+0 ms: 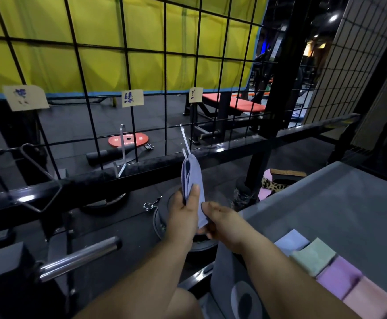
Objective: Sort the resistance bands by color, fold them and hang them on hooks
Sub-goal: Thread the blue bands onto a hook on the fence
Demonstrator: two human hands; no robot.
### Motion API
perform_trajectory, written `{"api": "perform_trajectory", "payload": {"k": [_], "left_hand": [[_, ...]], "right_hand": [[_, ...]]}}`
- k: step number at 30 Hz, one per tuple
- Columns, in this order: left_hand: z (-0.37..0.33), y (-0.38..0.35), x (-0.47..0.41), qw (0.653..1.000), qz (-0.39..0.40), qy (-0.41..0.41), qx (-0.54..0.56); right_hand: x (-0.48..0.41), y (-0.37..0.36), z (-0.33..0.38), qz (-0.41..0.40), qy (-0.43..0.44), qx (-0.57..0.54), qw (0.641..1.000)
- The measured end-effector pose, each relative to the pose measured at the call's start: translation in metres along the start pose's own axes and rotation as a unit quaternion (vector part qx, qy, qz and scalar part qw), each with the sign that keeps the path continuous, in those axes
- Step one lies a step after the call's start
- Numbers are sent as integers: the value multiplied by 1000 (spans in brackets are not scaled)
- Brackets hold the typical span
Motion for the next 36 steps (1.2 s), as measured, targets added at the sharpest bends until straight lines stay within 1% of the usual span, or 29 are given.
{"api": "perform_trajectory", "payload": {"k": [6,10,14,18,22,27,32,36], "left_hand": [[9,4,-1,997,-15,4,-73],[17,3,0,983,-23,-19,-181],[19,0,1,975,-32,-58,-210],[17,1,7,970,-30,-93,-223],[18,0,13,965,-7,-106,-238],[21,3,16,947,-3,-102,-304],[20,5,17,939,16,-79,-335],[23,8,20,935,21,-85,-343]], "right_hand": [[1,3,-11,21,15,-41,999],[-1,8,-18,9,31,-63,997],[-2,5,-19,5,28,-88,996],[-3,0,-18,-6,4,-111,994],[-8,3,-19,-56,-22,-79,995],[-5,4,-10,-89,25,42,995],[-2,-3,-19,-96,55,23,994],[-1,-4,-25,-103,93,10,990]]}}
Point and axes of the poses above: each hand's wrist, its own x-axis away from the middle knuckle, its own y-axis out of the back of the hand, z = x × y, the point moved 3 cm from there along -x, towards the middle knuckle, and after that the axes turned 1 degree about -y, right-handed, at the moved point
